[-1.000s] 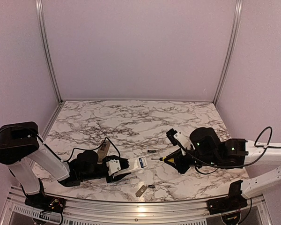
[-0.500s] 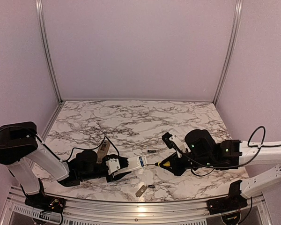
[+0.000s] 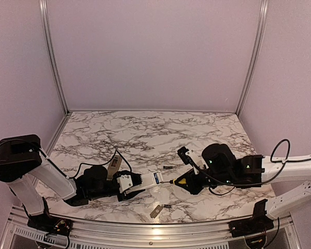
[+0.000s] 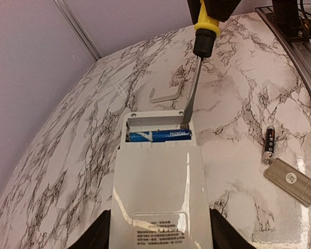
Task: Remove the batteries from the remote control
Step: Remove the battery from the remote control without the battery cover.
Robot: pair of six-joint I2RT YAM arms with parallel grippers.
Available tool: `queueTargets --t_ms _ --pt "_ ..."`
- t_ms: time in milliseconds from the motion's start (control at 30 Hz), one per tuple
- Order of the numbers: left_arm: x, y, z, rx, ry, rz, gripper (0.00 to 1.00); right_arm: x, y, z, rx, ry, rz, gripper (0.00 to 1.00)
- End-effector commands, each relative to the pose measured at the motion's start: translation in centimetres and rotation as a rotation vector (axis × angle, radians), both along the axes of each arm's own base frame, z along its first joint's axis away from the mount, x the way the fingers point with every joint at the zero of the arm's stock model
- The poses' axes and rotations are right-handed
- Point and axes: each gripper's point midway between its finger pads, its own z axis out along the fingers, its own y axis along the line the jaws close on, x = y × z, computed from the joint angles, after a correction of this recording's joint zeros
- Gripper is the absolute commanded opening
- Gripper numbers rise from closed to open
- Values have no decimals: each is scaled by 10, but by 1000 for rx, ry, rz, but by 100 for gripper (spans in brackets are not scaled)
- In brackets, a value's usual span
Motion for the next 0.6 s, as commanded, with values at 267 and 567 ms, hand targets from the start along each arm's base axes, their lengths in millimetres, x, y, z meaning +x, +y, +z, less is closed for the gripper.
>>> queueTargets --t_ms 267,567 --pt "-2 -3 16 -52 -11 -19 0 12 14 12 32 -37 -10 0" --pt "-3 -4 16 -54 -11 -27 0 18 14 10 31 -46 -21 0"
